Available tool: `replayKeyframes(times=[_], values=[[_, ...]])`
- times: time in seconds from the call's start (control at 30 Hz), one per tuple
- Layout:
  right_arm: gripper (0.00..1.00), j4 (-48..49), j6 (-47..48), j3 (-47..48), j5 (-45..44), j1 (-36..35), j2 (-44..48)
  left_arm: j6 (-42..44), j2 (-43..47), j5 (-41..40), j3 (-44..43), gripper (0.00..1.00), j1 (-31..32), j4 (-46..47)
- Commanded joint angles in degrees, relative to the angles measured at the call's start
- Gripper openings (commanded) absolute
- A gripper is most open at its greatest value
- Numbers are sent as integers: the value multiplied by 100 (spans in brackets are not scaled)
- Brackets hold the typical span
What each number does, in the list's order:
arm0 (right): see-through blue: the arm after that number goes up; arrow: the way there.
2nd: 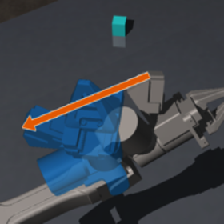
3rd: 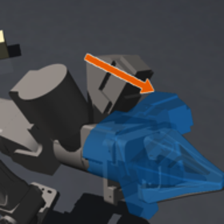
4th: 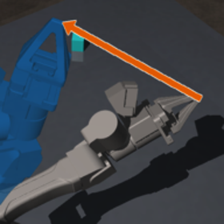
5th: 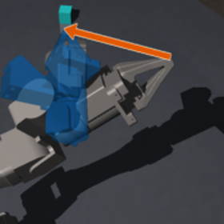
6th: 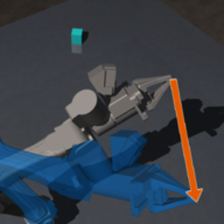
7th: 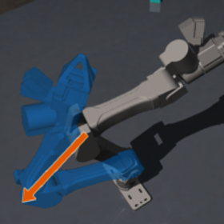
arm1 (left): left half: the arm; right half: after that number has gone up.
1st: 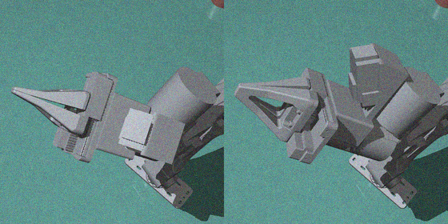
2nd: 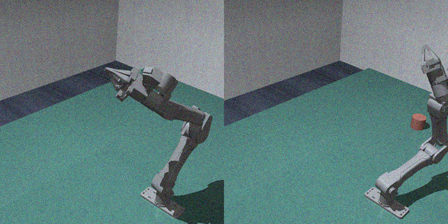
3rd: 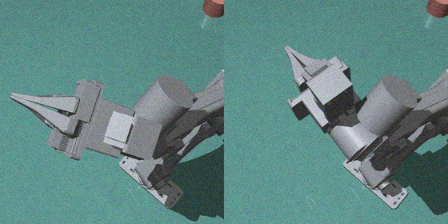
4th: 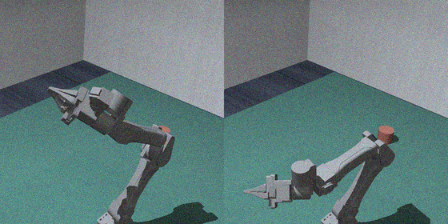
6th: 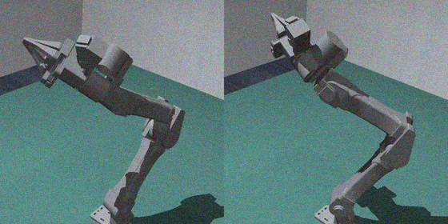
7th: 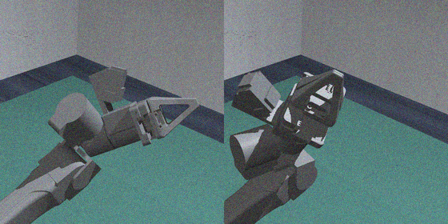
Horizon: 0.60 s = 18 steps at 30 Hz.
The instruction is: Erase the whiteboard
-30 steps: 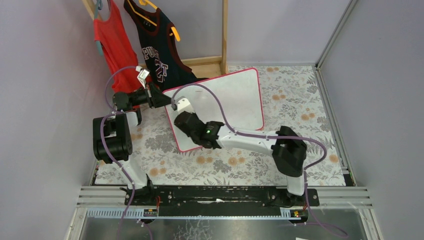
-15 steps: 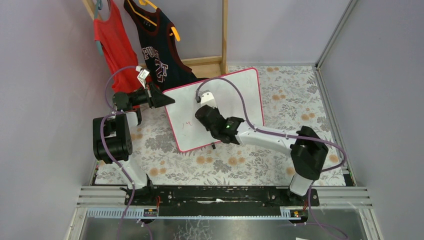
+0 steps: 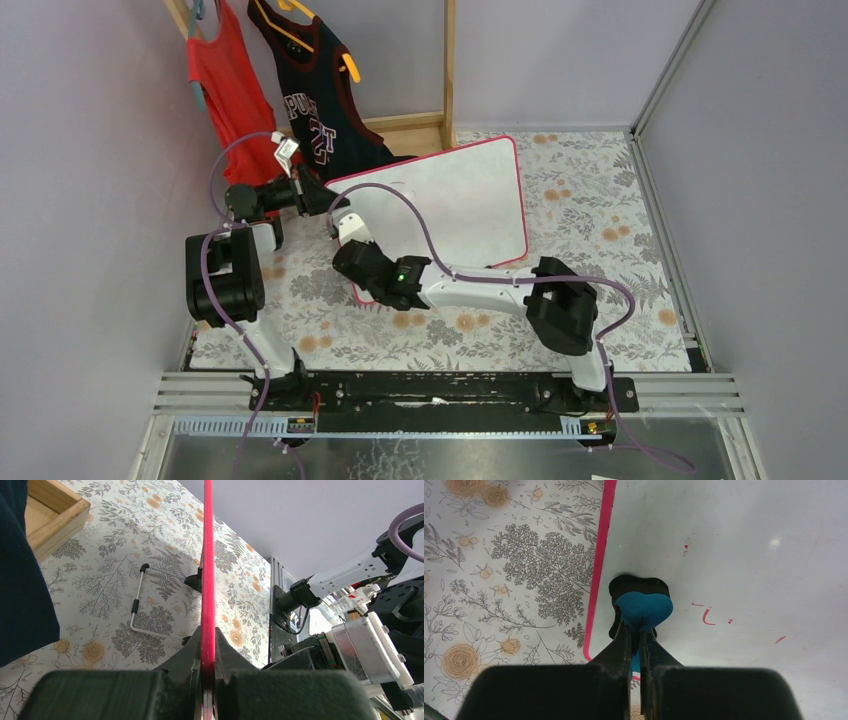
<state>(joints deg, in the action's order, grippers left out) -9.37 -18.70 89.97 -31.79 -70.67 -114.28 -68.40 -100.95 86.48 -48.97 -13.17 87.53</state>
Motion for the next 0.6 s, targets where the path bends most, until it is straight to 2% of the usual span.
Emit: replayKeyframes(times=[0.0, 0.13, 0.4, 0.57], values=[[0, 179, -74, 104, -179, 27, 152, -296, 216, 475, 35, 0, 107, 431], [0, 210, -136, -513, -454, 279, 594, -303, 218, 467, 29, 0, 112, 430], [0, 456, -243, -2073, -705, 1055, 2070, -288, 199, 473, 33, 0, 108, 427], [0, 454, -269, -2065, -416, 1105, 2080, -280, 164, 462, 37, 0, 117, 430]])
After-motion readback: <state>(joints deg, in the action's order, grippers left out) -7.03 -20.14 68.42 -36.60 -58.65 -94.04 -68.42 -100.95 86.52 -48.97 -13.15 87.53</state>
